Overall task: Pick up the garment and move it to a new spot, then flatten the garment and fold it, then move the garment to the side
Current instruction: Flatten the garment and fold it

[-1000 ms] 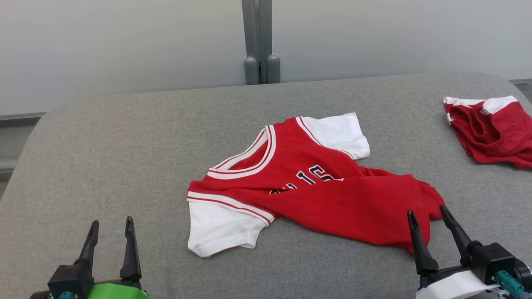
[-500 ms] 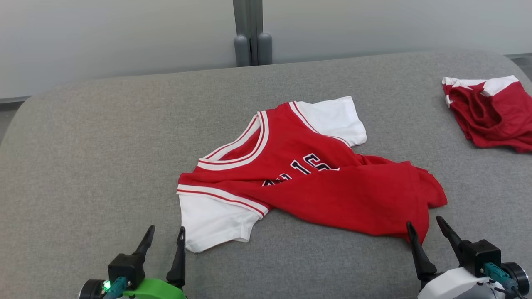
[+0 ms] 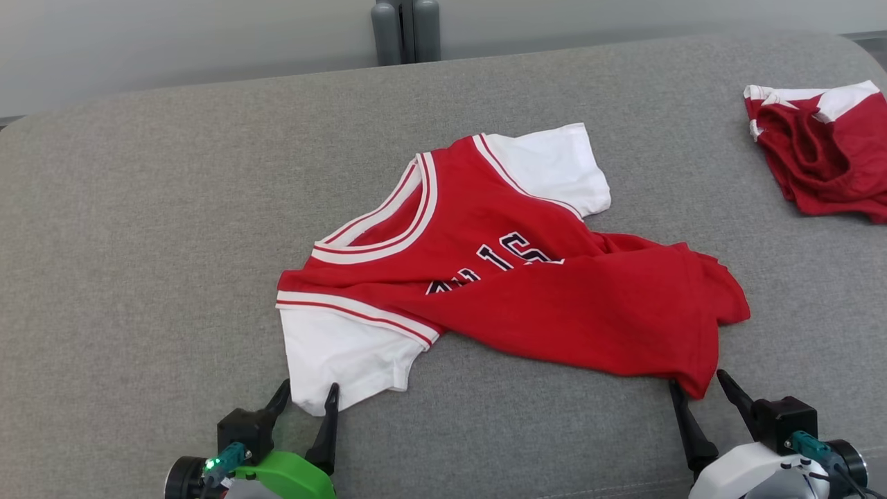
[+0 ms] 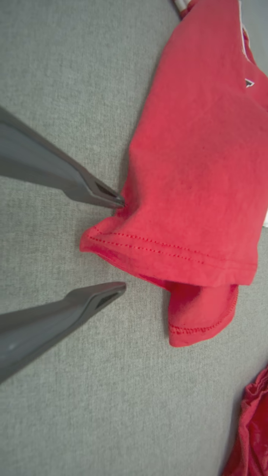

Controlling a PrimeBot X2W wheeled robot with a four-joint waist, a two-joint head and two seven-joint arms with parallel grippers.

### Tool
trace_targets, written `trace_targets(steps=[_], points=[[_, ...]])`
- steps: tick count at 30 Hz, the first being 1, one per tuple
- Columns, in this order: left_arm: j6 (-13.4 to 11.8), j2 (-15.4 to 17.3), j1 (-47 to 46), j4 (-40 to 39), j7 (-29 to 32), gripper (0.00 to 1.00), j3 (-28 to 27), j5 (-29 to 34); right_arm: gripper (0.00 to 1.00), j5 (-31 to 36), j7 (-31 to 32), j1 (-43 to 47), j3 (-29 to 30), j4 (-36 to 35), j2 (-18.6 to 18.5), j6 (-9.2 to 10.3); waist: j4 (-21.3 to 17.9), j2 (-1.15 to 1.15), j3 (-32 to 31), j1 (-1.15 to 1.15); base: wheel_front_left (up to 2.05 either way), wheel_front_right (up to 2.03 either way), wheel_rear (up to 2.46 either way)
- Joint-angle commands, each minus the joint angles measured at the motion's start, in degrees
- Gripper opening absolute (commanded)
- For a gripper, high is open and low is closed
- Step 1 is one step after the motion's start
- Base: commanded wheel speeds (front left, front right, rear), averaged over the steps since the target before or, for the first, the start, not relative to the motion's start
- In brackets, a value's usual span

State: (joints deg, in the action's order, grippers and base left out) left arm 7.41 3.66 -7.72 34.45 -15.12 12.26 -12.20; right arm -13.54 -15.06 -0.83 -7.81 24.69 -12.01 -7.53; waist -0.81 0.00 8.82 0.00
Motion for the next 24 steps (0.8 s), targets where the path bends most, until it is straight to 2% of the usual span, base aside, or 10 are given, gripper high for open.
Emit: trace_targets(steps=[1,6,7,8,9,10,17,24], points=[[0.1,0.1,-1.1,0.4,0.0,1.00,-0.1,-0.6,1.00,-0.4,-0.1,-1.0,-0.4,0.3,0.2,0.08,-0.2,0.00,0.4,0.00,0.00,0.00,0.00],[0.1,-0.2,-2.1,1.7,0.0,1.00,1.8,-1.9,1.00,-1.4,-0.1,-2.1,-1.9,1.5,0.2,0.08,-0.4,0.00,0.7,0.00,0.00,0.00,0.00],[0.1,-0.2,-2.3,1.9,0.0,1.00,2.1,-2.3,0.75,-1.7,-0.1,-2.2,-2.1,1.7,0.1,0.08,-0.3,0.00,0.7,0.00,0.00,0.00,0.00],[0.1,-0.2,-2.5,2.1,0.0,0.79,2.4,-2.7,0.35,-1.8,-0.1,-2.3,-2.4,1.8,0.0,0.08,-0.3,0.00,0.7,0.00,0.00,0.00,0.00],[0.1,-0.2,-2.6,2.3,0.0,0.25,2.7,-3.5,0.00,-2.3,-0.1,-2.4,-2.8,1.8,0.0,0.08,-0.3,0.00,0.6,0.00,0.00,0.00,0.00],[0.1,-0.3,-2.8,2.2,0.0,0.00,3.0,-4.1,0.00,-2.5,-0.2,-2.6,-3.2,1.4,0.0,0.07,-0.3,0.00,0.5,0.00,0.00,0.00,0.00],[0.1,-0.1,-1.8,-4.6,0.0,0.00,0.7,-8.0,0.00,-2.3,-0.1,-3.0,-3.9,-6.0,-1.2,0.08,-0.6,0.00,-0.4,0.00,0.00,0.00,0.00],[0.1,4.1,-8.5,-12.2,0.0,0.00,-0.3,-10.1,0.00,-2.8,-0.2,-9.0,-6.0,-12.7,-5.0,0.08,-0.9,0.00,0.5,0.00,0.00,0.00,0.00]])
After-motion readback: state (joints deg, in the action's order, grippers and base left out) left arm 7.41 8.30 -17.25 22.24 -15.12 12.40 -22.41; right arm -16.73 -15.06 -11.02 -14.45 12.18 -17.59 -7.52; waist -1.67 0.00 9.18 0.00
